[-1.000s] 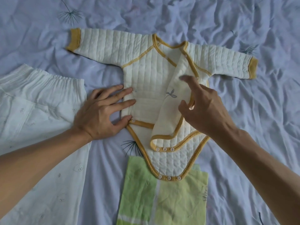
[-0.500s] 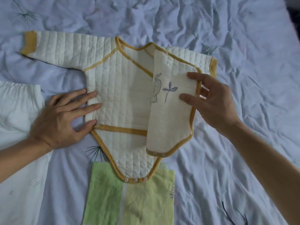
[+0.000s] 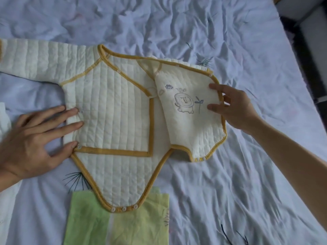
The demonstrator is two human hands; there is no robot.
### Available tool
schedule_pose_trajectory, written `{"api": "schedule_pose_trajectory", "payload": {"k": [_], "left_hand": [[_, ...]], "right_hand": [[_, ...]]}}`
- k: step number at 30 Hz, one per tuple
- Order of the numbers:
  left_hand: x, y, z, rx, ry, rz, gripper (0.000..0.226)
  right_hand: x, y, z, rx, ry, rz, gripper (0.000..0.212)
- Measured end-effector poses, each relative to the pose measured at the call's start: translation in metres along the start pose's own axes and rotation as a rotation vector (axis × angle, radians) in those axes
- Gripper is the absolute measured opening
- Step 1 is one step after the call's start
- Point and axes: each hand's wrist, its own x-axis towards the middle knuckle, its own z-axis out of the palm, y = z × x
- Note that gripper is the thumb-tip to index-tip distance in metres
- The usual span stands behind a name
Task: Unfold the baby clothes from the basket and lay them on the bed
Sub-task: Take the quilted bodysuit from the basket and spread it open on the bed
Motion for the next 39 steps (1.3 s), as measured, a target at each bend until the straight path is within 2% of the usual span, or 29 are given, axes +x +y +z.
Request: {"api": "schedule_pose_trajectory", "payload": {"k": [5,10,12,15,17,19,23,30,39], "left_hand": [[0.010,0.019,-0.016,0.026,0.037,0.028,0.054],[0.015,0.029,-0.023,0.061,0.041,0.033,0.047],[0.016,0.031,-0.024,0.076,0.032,0.027,0.047],[0.016,0.032,-0.026,0.076,0.015,0.012,0.047],[0.016,0.033,-0.027,0.075,0.005,0.007,0.047],[0.017,0.034,-0.028,0.077,-0.001,0.007,0.047],[0.017,0.037,-0.031,0.087,-0.010,-0.002,0.046],[0.021,0.044,-0.037,0.102,-0.045,-0.017,0.046],[0.019,0.042,-0.035,0.093,-0.053,-0.025,0.047]], "right_hand": [[0.002,0.008,0.021,-0.129,-0.041,0.055,0.059],[-0.006,-0.006,0.031,-0.337,0.044,-0.034,0.057],[-0.015,-0.021,0.037,-0.390,0.143,-0.107,0.050],[-0.032,-0.055,0.060,-0.310,0.242,-0.353,0.040],[-0.039,-0.075,0.082,-0.227,0.130,-0.500,0.039],[-0.040,-0.088,0.103,-0.202,-0.028,-0.558,0.040],[-0.029,-0.084,0.127,-0.277,-0.155,-0.491,0.051],[-0.018,-0.035,0.111,-0.415,-0.095,-0.568,0.067],[-0.019,-0.007,0.128,-0.236,-0.039,-0.563,0.065]]}}
